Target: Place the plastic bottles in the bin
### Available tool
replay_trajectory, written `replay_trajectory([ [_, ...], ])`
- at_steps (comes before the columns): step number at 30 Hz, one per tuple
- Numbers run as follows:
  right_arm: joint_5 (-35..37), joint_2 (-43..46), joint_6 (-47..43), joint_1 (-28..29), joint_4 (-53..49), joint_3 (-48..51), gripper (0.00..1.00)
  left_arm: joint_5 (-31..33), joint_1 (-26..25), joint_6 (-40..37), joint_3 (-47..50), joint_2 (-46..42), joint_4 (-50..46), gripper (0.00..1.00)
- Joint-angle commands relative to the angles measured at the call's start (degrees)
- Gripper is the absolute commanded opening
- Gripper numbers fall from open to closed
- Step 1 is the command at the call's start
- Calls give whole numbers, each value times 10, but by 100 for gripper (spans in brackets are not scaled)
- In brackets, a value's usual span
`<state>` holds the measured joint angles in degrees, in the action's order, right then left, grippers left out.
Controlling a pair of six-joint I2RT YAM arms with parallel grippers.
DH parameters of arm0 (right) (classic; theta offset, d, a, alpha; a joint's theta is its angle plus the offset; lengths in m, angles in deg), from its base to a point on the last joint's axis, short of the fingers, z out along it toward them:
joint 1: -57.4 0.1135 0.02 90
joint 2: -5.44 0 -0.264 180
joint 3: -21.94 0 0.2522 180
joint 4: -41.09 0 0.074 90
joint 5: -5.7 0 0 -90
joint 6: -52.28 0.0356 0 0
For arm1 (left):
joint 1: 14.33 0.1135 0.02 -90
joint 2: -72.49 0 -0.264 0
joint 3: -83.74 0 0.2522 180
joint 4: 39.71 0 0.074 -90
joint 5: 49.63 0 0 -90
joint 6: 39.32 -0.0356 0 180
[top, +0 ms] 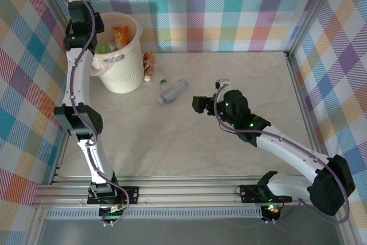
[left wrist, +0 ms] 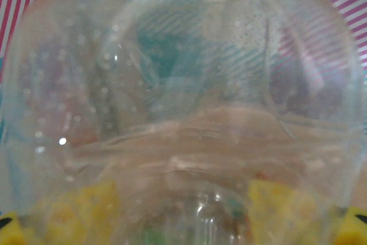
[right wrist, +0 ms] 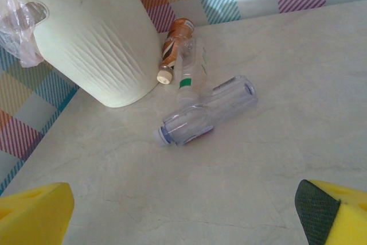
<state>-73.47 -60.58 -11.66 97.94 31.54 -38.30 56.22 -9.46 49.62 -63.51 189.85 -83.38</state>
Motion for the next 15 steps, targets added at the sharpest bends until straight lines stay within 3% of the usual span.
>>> replay_trajectory([
  [1, 13, 14, -10, 2, -4, 8, 100, 4, 12, 5, -30, 6, -29, 72],
  [3, 15, 11, -11, 2, -3, 10, 100, 10, 16, 22, -30, 2, -32, 82],
  [6, 30, 1, -1, 2, -6, 6, 100, 1, 17, 36, -32, -7, -41, 89],
  [10, 48, -8, 9, 1, -7, 1, 100, 12, 17, 55, -33, -19, -50, 94],
  [15, 54, -15, 11, 2, -7, -2, 100, -29, 16, 83, -31, -36, -63, 99],
])
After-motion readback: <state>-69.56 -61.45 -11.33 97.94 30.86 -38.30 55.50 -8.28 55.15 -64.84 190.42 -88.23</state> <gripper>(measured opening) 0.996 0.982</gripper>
